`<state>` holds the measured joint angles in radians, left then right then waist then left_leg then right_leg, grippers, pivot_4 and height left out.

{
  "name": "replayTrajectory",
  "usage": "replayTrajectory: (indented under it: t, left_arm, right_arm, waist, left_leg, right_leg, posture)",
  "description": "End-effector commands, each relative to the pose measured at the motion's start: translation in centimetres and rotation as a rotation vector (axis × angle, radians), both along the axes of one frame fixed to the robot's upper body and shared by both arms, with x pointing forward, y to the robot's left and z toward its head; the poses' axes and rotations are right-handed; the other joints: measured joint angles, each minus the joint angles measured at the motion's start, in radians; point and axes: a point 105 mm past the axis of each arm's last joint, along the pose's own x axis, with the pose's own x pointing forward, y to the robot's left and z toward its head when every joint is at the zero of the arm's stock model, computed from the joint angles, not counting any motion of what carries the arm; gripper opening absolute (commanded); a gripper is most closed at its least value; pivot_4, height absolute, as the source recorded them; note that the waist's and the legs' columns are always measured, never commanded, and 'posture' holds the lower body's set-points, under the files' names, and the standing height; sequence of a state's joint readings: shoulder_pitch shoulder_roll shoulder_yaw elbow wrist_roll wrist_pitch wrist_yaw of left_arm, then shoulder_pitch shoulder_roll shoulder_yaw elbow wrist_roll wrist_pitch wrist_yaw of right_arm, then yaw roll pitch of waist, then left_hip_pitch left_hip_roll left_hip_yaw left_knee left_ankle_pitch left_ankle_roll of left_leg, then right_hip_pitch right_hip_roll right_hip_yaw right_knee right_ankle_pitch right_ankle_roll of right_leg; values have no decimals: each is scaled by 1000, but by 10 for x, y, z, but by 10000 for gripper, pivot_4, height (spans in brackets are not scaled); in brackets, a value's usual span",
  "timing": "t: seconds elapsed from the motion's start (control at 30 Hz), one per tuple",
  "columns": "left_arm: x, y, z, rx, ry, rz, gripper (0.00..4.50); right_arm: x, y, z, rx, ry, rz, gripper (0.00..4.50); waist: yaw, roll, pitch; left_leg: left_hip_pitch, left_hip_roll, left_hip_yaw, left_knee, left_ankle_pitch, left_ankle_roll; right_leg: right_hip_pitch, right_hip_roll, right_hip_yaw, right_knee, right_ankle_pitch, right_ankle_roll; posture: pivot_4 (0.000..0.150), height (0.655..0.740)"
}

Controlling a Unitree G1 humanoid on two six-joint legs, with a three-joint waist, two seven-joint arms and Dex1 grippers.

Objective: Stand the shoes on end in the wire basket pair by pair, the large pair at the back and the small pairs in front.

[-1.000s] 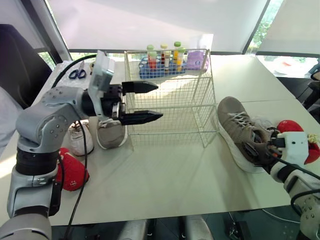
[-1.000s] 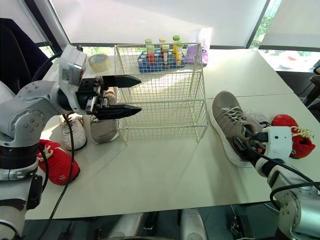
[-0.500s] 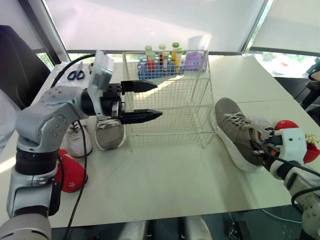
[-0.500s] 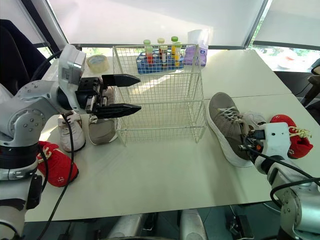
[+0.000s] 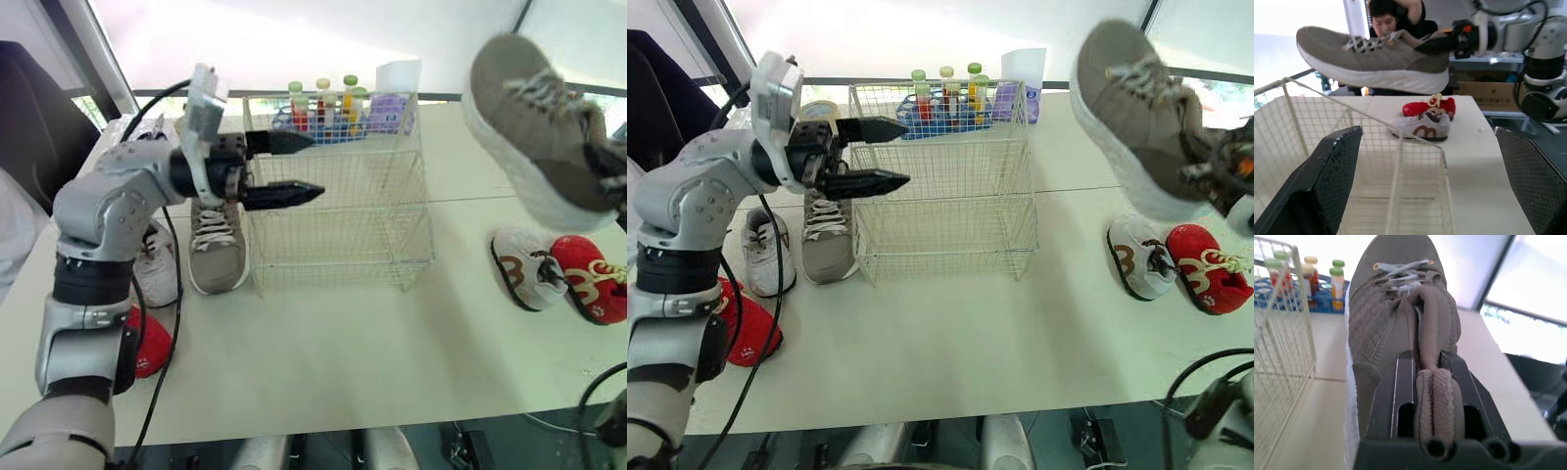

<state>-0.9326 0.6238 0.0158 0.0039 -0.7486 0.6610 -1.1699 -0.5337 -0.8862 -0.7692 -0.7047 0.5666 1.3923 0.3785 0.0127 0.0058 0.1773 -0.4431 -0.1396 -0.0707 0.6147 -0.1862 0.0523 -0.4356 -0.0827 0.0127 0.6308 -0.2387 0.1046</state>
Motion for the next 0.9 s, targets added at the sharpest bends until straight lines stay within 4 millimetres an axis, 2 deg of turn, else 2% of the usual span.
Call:
replayTrajectory:
  t: [0.03, 0.1, 0.23, 0.33, 0.5, 0.63, 0.87, 0.9]
  left_arm:
    - [9, 13, 24, -62, -11, 29, 45000]
    - [15, 20, 31, -81, 15, 40, 45000]
    - [21, 32, 43, -106, 57, 61, 45000]
    - [24, 42, 52, -132, 96, 84, 45000]
    - [28, 53, 59, -169, 138, 122, 45000]
    - [24, 53, 58, -156, 141, 124, 45000]
    - [17, 48, 43, -82, 137, 112, 45000]
    - [17, 48, 42, -82, 138, 112, 42367]
  right_arm:
    - [-19, 42, 49, -232, -183, 239, 2210]
    - [-23, 65, 58, -365, -205, 373, 2210]
    - [-24, 92, 69, -559, -277, 538, 2210]
    - [-24, 110, 67, -719, -325, 658, 2210]
    - [-17, 121, 60, -884, -376, 746, 2210]
    - [-15, 132, 56, -939, -413, 825, 2210]
    - [-7, 145, 62, -967, -473, 860, 2210]
    - [-6, 146, 63, -967, -477, 863, 2208]
  waist:
    - [-2, 0, 0]
    - [-5, 0, 0]
    - [-10, 0, 0]
    - [-10, -1, 0]
    - [-2, -2, 1]
    - [-3, -2, 1]
    - [-6, -2, 1]
    - [-6, -2, 1]
  left_leg:
    - [0, 0, 0, 0, 0, 0]
    - [0, 0, 0, -1, 0, 0]
    - [1, 1, 0, 0, 0, 0]
    - [0, 1, 0, 1, -1, -1]
    - [0, 0, 0, 2, -1, -2]
    - [0, 0, 0, 2, 2, -7]
    - [0, 0, 0, 1, 3, -8]
    - [0, 0, 0, 1, 3, -8]
  right_leg:
    - [0, 0, 0, 0, 0, 0]
    - [0, 0, 0, 1, 0, 1]
    - [0, 1, 0, 1, 0, 1]
    - [1, 0, 0, 0, 0, 1]
    - [0, 1, 0, 0, 1, 2]
    - [0, 1, 0, 0, 2, 4]
    - [-1, 1, 1, 1, 2, 4]
    - [-1, 1, 1, 1, 2, 4]
  posture:
    - [1500, 7400]
    - [1500, 7400]
    - [1500, 7400]
    - [1500, 7400]
    - [1500, 7400]
    - [1500, 7400]
    - [1500, 7400]
    - [1500, 7400]
